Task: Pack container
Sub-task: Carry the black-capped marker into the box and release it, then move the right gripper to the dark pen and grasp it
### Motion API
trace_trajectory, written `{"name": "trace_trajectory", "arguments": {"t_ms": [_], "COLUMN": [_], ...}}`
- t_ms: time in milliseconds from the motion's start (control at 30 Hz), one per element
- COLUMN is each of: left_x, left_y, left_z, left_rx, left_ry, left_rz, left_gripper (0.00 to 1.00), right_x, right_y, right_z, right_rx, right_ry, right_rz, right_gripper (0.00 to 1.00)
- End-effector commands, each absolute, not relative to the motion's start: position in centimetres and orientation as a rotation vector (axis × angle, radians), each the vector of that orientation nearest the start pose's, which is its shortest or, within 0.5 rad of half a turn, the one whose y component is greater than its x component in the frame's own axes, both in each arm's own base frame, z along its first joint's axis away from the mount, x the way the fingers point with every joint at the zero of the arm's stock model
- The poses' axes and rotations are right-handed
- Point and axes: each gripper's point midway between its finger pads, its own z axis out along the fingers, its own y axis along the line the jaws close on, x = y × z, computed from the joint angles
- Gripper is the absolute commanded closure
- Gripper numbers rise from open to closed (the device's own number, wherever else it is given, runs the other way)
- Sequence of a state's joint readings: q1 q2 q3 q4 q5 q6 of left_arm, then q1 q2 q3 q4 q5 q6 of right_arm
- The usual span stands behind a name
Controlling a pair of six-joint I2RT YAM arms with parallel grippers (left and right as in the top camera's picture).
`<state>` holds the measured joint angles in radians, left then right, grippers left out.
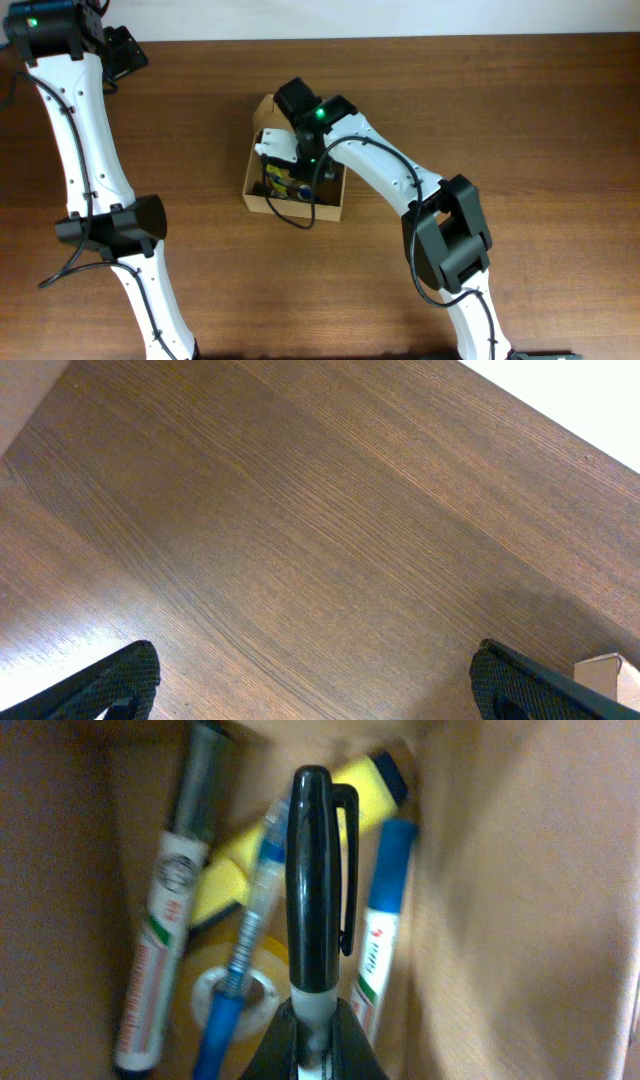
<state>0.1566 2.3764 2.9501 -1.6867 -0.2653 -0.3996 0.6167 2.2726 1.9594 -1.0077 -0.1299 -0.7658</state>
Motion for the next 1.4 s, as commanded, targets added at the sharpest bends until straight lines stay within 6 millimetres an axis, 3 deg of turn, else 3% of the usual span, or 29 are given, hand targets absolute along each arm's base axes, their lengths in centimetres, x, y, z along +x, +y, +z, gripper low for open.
{"name": "trace_trajectory", "arguments": {"t_ms": [0, 133, 233, 300, 367, 433, 533, 567, 667, 800, 900, 1000, 1033, 1100, 1200, 1267, 1367], "left_x": [47.2, 47.2, 47.2, 47.2, 47.2, 47.2, 47.2, 47.2, 47.2, 47.2, 47.2, 47.2, 47.2, 47.2, 47.2, 47.2, 47.2], "left_y": [12.1, 12.1, 12.1, 12.1, 12.1, 12.1, 12.1, 12.1, 12.1, 12.1, 12.1, 12.1, 12.1, 12.1, 12.1, 12.1, 12.1], "left_z": [27.8, 27.8, 27.8, 27.8, 27.8, 27.8, 27.8, 27.8, 27.8, 27.8, 27.8, 27.8, 27.8, 27.8, 27.8, 27.8, 27.8], "left_rx": [-0.787, -0.787, -0.788, -0.787, -0.787, -0.787, -0.787, -0.787, -0.787, -0.787, -0.787, -0.787, -0.787, -0.787, -0.787, -0.787, -0.787], "left_ry": [2.495, 2.495, 2.495, 2.495, 2.495, 2.495, 2.495, 2.495, 2.495, 2.495, 2.495, 2.495, 2.495, 2.495, 2.495, 2.495, 2.495], "left_rz": [0.272, 0.272, 0.272, 0.272, 0.272, 0.272, 0.272, 0.272, 0.272, 0.272, 0.272, 0.272, 0.272, 0.272, 0.272, 0.272, 0.272], "left_gripper": [0.00, 0.00, 0.00, 0.00, 0.00, 0.00, 0.00, 0.00, 0.00, 0.00, 0.00, 0.00, 0.00, 0.00, 0.00, 0.00, 0.00], "right_x": [39.5, 39.4, 39.7, 39.9, 39.8, 39.7, 39.9, 41.1, 42.1, 41.7, 41.2, 40.6, 40.3, 39.9, 38.9, 38.1, 36.4], "right_y": [31.1, 30.9, 30.5, 30.0, 29.6, 29.5, 29.4, 28.0, 25.5, 21.3, 16.4, 9.2, 5.5, 0.9, -4.3, -6.2, -7.4], "right_z": [4.9, 4.3, 4.5, 5.0, 6.5, 8.2, 12.3, 16.9, 22.8, 30.0, 35.0, 38.2, 38.4, 36.6, 30.7, 25.8, 18.8], "right_rx": [-1.837, -1.798, -1.712, -1.676, -1.670, -1.662, -1.570, -1.411, -1.185, -0.924, -0.689, -0.425, -0.296, -0.146, 0.073, 0.199, 0.293], "right_ry": [2.238, 2.294, 2.364, 2.395, 2.401, 2.392, 2.388, 2.384, 2.345, 2.284, 2.251, 2.243, 2.260, 2.313, 2.467, 2.576, 2.732], "right_rz": [0.210, 0.197, 0.164, 0.131, 0.109, 0.106, 0.091, -0.016, -0.174, -0.222, -0.198, -0.202, -0.178, -0.115, -0.040, 0.033, 0.082], "right_gripper": [0.96, 0.96, 0.74, 0.67, 0.48, 0.46, 0.52, 0.52, 0.46, 0.42, 0.42, 0.41, 0.38, 0.37, 0.38, 0.41, 0.42]}}
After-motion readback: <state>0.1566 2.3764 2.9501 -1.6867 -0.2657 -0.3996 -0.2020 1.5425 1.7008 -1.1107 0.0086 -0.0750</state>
